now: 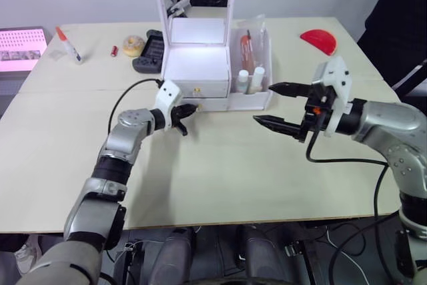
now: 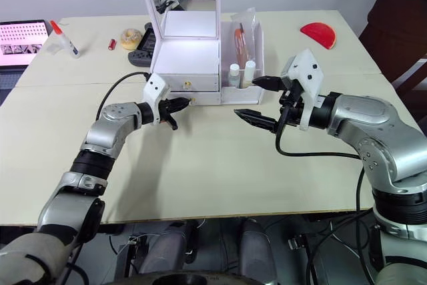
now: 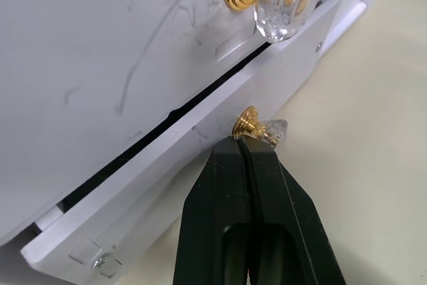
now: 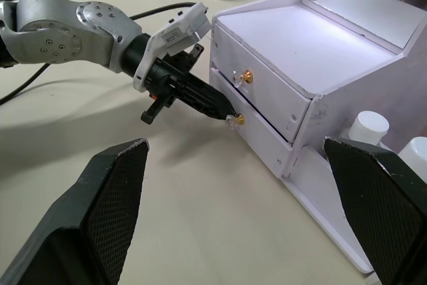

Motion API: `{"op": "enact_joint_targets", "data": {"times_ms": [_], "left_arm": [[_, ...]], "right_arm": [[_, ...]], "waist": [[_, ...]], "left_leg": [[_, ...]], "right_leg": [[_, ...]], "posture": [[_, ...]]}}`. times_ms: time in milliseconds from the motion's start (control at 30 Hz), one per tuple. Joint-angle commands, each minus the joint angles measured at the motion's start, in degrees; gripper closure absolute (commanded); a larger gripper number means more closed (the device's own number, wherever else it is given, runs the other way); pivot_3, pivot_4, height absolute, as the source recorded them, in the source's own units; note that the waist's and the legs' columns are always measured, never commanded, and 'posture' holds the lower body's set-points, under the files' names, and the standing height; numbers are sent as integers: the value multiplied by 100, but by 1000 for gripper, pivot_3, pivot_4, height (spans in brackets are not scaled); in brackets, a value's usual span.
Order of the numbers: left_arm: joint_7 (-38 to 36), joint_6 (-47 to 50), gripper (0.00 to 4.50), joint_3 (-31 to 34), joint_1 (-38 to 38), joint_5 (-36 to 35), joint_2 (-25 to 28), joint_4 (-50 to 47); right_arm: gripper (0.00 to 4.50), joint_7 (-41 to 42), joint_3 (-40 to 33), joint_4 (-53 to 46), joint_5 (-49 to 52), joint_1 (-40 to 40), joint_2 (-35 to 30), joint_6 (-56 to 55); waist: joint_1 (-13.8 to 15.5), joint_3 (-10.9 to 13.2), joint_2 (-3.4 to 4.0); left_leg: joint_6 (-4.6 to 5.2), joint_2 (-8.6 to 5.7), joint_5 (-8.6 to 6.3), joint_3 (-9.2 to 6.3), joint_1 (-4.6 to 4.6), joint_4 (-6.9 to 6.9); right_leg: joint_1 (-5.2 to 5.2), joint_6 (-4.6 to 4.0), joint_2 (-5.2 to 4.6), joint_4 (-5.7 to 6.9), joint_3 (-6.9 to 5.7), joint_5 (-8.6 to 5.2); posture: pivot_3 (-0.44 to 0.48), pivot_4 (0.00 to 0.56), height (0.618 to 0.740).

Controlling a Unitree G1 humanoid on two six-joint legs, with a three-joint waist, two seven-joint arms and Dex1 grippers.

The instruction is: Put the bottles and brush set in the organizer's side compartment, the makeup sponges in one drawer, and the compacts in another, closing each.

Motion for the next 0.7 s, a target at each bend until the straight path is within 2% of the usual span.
{"op": "enact_joint_targets", "data": {"times_ms": [33,267,433,600,700], "left_arm": [[157,-143,4475,90,-226,69,-91,73],[188,-254,4475,99,-329,130,-180,266],[48,-62,4475,170,-166,38,-40,-142],[-556,924,4475,573,515,-712,661,-1825],[-1012,1606,3622,1132,1064,-1476,1331,-2966]], "right_arm": [[0,-54,-103,-224,76,-127,-17,-24],[0,-94,-101,-232,87,-91,-9,-28],[0,-115,-175,-220,82,6,-61,-32],[0,-92,-526,-137,8,338,-270,-72],[0,-38,-878,-85,-21,677,-462,-125]], "waist": [[9,0,0],[107,0,0],[118,0,-1],[62,0,0],[-19,1,0]], "left_leg": [[0,-1,0,0,0,3],[0,-1,0,0,0,11],[0,-1,0,0,0,10],[0,2,0,1,0,-1],[0,4,0,0,0,-9]], "right_leg": [[2,0,0,0,0,0],[4,-2,0,0,0,2],[4,-2,0,0,0,2],[0,-3,0,-3,1,2],[-3,-4,1,-4,1,1]], "posture": [[0,150,737],[0,150,737],[0,150,737],[0,150,737],[0,150,737]]}}
